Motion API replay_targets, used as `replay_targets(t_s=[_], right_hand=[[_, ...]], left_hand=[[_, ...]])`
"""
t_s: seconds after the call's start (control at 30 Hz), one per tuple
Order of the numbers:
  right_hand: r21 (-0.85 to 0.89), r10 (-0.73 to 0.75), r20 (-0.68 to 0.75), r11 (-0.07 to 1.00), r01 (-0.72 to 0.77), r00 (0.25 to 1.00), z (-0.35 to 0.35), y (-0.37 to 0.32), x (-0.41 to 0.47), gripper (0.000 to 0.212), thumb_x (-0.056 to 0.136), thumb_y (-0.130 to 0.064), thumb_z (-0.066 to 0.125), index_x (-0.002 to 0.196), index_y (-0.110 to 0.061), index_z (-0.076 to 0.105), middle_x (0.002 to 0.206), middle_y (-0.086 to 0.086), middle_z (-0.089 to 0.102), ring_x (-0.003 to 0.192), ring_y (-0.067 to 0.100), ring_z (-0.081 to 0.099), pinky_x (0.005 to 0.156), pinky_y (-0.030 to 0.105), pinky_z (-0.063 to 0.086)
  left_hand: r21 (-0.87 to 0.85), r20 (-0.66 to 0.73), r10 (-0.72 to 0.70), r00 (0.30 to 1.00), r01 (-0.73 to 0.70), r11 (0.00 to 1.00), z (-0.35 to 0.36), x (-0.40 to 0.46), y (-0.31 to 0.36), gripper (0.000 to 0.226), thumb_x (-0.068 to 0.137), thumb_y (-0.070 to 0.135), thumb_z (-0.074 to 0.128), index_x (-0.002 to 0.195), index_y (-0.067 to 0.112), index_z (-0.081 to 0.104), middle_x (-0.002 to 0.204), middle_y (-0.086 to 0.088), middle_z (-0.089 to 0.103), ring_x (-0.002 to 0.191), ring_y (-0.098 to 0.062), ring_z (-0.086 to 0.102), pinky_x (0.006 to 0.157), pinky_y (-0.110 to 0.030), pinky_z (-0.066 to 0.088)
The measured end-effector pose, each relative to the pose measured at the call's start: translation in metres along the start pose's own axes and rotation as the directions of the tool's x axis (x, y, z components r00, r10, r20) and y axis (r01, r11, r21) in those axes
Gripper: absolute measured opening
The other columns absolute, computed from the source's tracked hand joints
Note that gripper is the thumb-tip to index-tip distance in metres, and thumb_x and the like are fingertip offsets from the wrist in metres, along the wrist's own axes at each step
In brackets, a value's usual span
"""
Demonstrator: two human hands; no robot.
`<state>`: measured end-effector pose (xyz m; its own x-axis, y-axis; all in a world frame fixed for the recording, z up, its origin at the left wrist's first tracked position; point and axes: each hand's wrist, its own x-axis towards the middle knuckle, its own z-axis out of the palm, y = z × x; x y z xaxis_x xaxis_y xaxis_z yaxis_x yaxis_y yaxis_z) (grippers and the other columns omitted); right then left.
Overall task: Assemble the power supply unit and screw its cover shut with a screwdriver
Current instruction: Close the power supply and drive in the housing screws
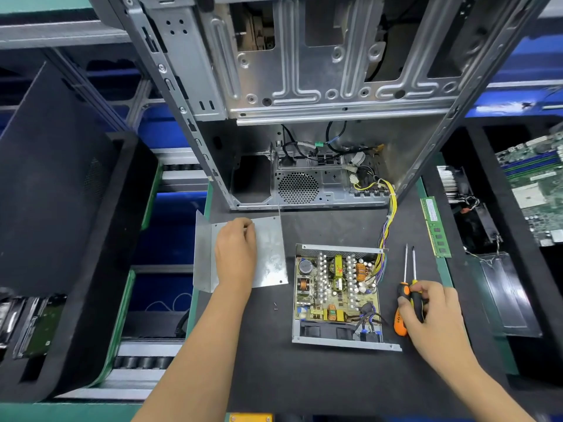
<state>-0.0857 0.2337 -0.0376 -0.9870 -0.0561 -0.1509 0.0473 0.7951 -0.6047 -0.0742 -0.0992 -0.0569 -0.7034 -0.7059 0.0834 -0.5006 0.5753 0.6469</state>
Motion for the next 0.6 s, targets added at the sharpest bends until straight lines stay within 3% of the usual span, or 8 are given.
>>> replay_targets(t_s=[0.07, 0.17, 0.27, 0.4, 0.6], right_hand=[[0.010, 0.005, 0.004, 1.000, -0.005, 1.000, 0.000, 0.000, -0.001, 0.028, 0.083, -0.007, 0.075, 0.104, -0.012, 0.057, 0.101, 0.008, 0.051, 0.102, 0.025, 0.048, 0.089, 0.047, 0.043], [0.012, 0.000, 0.000, 1.000, 0.000, 1.000, 0.000, 0.000, -0.001, 0.028, 0.083, -0.006, 0.075, 0.103, -0.012, 0.057, 0.101, 0.007, 0.050, 0.102, 0.025, 0.048, 0.089, 0.047, 0.043], [0.011, -0.005, -0.003, 1.000, 0.005, 1.000, 0.000, 0.000, -0.001, 0.028, 0.083, -0.006, 0.075, 0.103, -0.012, 0.057, 0.100, 0.007, 0.050, 0.101, 0.026, 0.049, 0.088, 0.047, 0.044], [0.005, -0.003, -0.006, 1.000, 0.003, 1.000, 0.000, 0.000, -0.001, 0.028, 0.083, -0.006, 0.076, 0.104, -0.010, 0.058, 0.100, 0.007, 0.050, 0.101, 0.028, 0.051, 0.089, 0.049, 0.044], [0.004, 0.000, -0.010, 1.000, 0.000, 1.000, 0.000, 0.000, -0.002, 0.028, 0.082, -0.006, 0.076, 0.104, -0.009, 0.058, 0.100, 0.008, 0.051, 0.099, 0.027, 0.050, 0.087, 0.048, 0.043]], left_hand=[[-0.029, -0.034, -0.078, 0.996, 0.077, 0.997, 0.000, 0.001, -0.001, 0.012, 0.097, 0.010, 0.057, 0.098, 0.009, 0.069, 0.082, 0.000, 0.065, 0.076, -0.018, 0.054, 0.065, -0.021, 0.030], [-0.122, -0.057, -0.131, 0.990, 0.124, 0.985, -0.002, 0.000, -0.002, 0.017, 0.096, 0.009, 0.058, 0.109, 0.009, 0.069, 0.090, 0.000, 0.067, 0.084, -0.019, 0.060, 0.078, -0.027, 0.043], [-0.125, -0.035, -0.070, 0.997, 0.065, 0.990, -0.003, 0.000, -0.002, 0.021, 0.096, 0.006, 0.059, 0.113, 0.007, 0.071, 0.091, 0.003, 0.064, 0.093, -0.024, 0.061, 0.086, -0.031, 0.045], [-0.046, 0.002, 0.013, 1.000, -0.013, 0.999, 0.000, 0.004, -0.007, 0.017, 0.094, 0.003, 0.061, 0.106, 0.005, 0.074, 0.095, -0.006, 0.071, 0.095, -0.027, 0.059, 0.082, -0.026, 0.038], [0.044, 0.083, 0.042, 0.996, -0.046, 0.998, 0.004, 0.013, -0.012, 0.022, 0.099, 0.002, 0.053, 0.111, 0.002, 0.071, 0.104, -0.014, 0.069, 0.099, -0.029, 0.051, 0.084, -0.035, 0.042]])
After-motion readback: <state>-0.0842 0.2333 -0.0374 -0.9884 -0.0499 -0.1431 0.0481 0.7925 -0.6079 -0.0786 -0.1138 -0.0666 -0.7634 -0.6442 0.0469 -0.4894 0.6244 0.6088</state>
